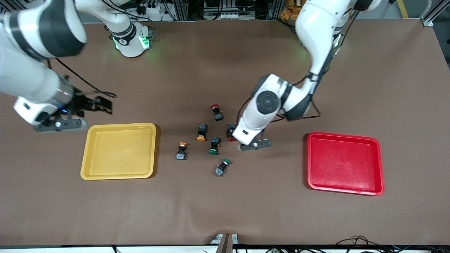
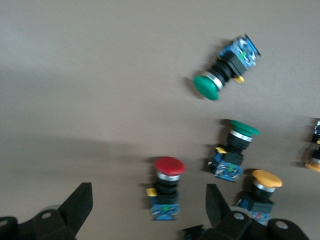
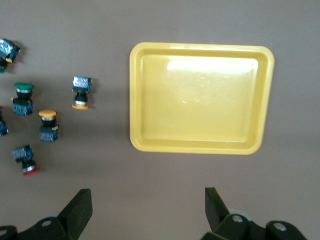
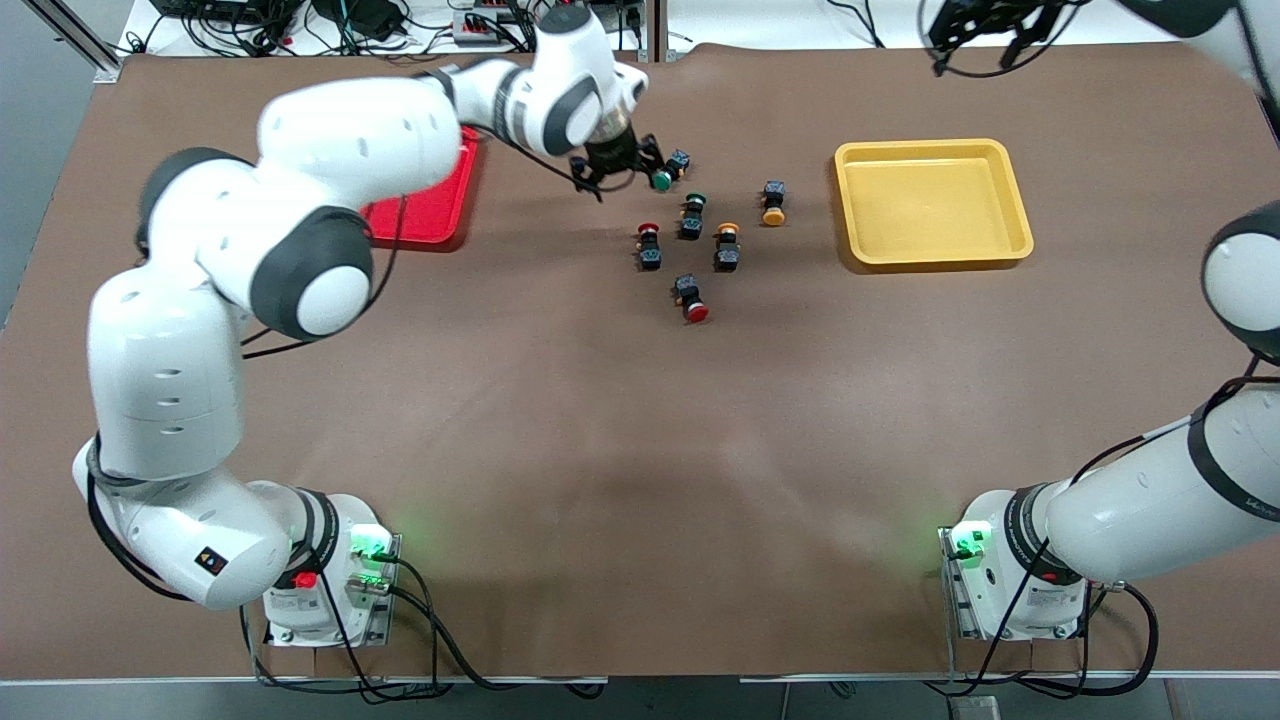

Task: Place red and yellow buttons in trays
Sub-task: 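Reach the left gripper to a red button while the right gripper advances, then grasp the red button with the left gripper while the right grasps a yellow button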

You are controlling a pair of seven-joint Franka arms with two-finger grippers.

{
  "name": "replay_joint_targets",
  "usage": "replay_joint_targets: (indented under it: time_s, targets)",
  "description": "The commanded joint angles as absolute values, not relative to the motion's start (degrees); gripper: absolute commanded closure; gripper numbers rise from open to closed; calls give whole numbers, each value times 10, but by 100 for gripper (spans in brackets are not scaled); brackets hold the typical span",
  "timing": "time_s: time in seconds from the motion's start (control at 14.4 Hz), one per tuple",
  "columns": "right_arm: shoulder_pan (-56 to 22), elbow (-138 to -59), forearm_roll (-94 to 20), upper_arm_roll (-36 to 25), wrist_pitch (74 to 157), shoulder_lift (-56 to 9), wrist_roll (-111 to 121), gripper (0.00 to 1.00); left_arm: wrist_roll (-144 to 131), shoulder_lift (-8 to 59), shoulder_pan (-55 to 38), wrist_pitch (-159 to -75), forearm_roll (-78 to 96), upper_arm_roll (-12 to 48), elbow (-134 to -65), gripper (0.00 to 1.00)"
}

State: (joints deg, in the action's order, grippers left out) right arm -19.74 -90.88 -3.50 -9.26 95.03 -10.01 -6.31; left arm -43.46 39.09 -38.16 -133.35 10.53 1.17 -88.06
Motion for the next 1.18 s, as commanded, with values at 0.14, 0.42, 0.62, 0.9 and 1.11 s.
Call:
replay_joint_targets:
  time_s: [0.14,0.42,0.62,0.9,1.11]
  targets:
    - [-239,-900,-48,-98,1008,-169,-112,0,-475,443,-425,-1392,108,2,-863,0]
    - [-243,-897,-75,-98,1062,-223,-127,0,-475,467,-433,-1404,45,2,-865,0]
    - [-267,-897,-86,-98,1114,-266,-137,0,-476,476,-444,-1403,27,2,-867,0]
    - [-293,-895,-85,-98,1189,-328,-193,0,-500,477,-459,-1402,28,3,-875,0]
    - [-306,-891,-84,-98,1221,-362,-215,0,-499,478,-461,-1399,26,3,-877,32]
